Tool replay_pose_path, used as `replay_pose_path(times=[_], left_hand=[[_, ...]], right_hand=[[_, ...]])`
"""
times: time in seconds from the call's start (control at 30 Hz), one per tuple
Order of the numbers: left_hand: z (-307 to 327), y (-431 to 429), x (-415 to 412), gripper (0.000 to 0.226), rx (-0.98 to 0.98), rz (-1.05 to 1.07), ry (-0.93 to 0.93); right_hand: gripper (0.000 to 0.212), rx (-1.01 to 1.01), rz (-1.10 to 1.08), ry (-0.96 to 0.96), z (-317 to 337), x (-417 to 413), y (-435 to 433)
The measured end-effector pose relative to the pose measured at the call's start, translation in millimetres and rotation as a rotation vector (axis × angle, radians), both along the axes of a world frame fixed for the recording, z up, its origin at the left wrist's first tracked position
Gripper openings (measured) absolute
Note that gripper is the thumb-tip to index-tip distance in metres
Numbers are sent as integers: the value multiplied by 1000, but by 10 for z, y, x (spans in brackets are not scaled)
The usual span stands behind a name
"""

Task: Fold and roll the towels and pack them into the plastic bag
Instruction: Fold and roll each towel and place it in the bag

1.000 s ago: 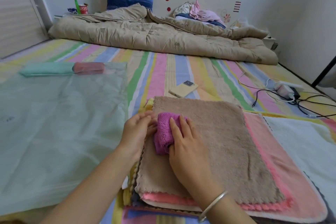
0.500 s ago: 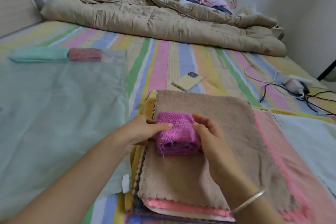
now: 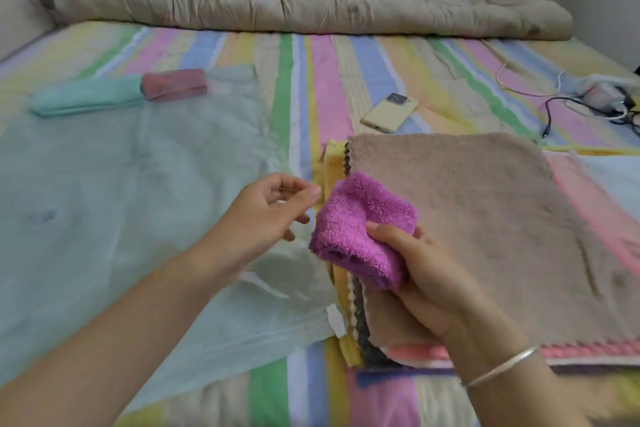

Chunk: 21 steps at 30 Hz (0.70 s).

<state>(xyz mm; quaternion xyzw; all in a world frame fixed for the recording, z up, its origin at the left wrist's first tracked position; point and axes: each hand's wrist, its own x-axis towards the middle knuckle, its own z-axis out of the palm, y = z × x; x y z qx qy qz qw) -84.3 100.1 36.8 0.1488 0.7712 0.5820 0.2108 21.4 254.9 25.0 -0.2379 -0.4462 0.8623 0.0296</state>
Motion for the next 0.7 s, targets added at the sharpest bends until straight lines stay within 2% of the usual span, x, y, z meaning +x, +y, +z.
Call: replay_pose_path(times=[0.07, 0.17, 0.23, 0.3, 0.4, 0.47, 0.53, 0.6, 0.63, 0.7], left_hand=[[-151, -421, 13, 14, -224, 7, 293], [-334, -1027, 114, 33, -566, -263, 618], [-394, -1331, 174, 51, -661, -465, 720], [-434, -1548, 203, 64, -716, -568, 804], [-421, -1715, 236, 64, -753, -600, 906], [-407, -1766, 239, 57, -767, -574, 886], [-375, -1800, 228, 51, -723, -533, 746], [-358, -1810, 184, 29, -632, -487, 622], [-345, -1806, 158, 17, -587, -453, 575], [-312, -1799, 129, 8, -475, -379, 475]], right_hand=[[29, 50, -45, -6, -51, 22, -164], [28, 106, -30, 4, -75, 61, -387], [37, 142, 58, 16, -79, 78, -548], [44, 148, 172, 15, -72, 79, -725], [26, 200, 335, -39, -46, 41, -988], [22, 286, 411, -115, -73, 1, -1101], [19, 388, 444, -170, -88, 7, -1140], [20, 378, 486, -125, -45, 96, -1129], [24, 334, 548, -70, -5, 156, -1122], [35, 277, 755, 20, 125, 279, -1197]])
